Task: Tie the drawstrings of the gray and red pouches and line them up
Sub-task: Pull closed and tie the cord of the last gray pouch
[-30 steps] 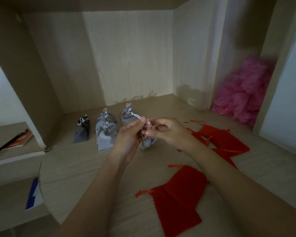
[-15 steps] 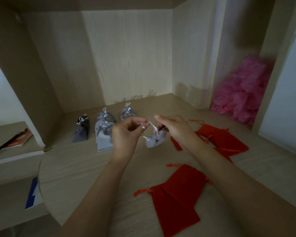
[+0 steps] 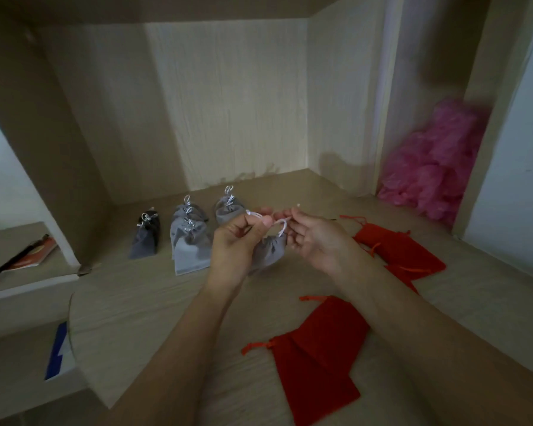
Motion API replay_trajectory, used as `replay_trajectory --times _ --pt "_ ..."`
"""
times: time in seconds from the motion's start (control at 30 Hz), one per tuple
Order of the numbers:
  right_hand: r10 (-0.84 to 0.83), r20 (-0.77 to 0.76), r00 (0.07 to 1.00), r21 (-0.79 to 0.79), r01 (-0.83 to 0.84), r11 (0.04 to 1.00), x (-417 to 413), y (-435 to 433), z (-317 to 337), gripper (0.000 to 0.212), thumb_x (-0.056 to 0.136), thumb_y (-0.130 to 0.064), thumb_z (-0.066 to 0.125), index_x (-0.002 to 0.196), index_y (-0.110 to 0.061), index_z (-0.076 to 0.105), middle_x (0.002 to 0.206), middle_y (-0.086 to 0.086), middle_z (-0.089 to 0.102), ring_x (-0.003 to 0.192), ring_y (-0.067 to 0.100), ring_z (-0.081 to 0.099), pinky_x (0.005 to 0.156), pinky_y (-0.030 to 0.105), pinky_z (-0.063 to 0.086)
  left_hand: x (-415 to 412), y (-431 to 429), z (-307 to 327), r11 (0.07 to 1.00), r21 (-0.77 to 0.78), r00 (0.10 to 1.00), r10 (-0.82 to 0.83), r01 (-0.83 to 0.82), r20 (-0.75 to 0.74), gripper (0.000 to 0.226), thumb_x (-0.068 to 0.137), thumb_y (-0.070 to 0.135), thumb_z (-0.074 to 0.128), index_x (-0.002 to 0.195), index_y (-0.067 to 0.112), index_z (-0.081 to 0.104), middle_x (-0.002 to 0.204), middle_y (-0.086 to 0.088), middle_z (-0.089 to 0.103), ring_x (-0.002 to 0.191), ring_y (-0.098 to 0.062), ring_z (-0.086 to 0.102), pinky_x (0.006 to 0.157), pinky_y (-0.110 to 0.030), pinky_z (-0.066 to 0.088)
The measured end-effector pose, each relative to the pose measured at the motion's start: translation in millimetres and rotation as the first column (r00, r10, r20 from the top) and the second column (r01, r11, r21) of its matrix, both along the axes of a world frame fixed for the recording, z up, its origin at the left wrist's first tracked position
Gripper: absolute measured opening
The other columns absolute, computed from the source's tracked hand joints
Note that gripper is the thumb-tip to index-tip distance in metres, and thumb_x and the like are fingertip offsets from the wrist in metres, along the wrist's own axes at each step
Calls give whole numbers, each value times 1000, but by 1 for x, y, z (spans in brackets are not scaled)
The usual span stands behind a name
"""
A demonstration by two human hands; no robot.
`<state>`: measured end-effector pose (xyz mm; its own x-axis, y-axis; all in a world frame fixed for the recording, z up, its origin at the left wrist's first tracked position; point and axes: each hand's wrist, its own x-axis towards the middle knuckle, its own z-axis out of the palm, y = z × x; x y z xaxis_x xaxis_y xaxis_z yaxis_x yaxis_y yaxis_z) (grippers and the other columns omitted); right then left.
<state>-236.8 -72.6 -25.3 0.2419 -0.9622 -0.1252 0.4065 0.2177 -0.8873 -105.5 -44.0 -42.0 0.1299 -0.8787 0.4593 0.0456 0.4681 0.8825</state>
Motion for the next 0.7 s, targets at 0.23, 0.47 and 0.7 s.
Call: replay_trajectory --times 0.23,0.47,0.7 --pt "-101 -48 994 35 103 994 -5 -4 0 28 102 -18 36 80 -11 51 31 -8 33 27 2 27 33 14 20 5 0 1 965 135 959 -197 227 -206 23 89 16 51 78 -4 56 69 -8 69 77 -19 68 77 -27 55" --pt "-218 70 974 -11 219 976 -17 -7 12 22 99 -12 43 79 -9 51 30 -9 29 27 2 24 33 13 19 10 1 6 962 167 966 -188 217 -176 28 94 8 45 67 6 50 51 3 53 67 -12 65 85 -29 49" --pt "-148 -18 989 -136 144 980 -11 -5 8 18 99 -14 45 84 -7 54 31 -11 34 30 2 27 36 13 21 14 -1 5 951 197 962 -206 240 -177 19 91 11 51 73 9 56 46 4 46 56 -10 55 75 -26 47"
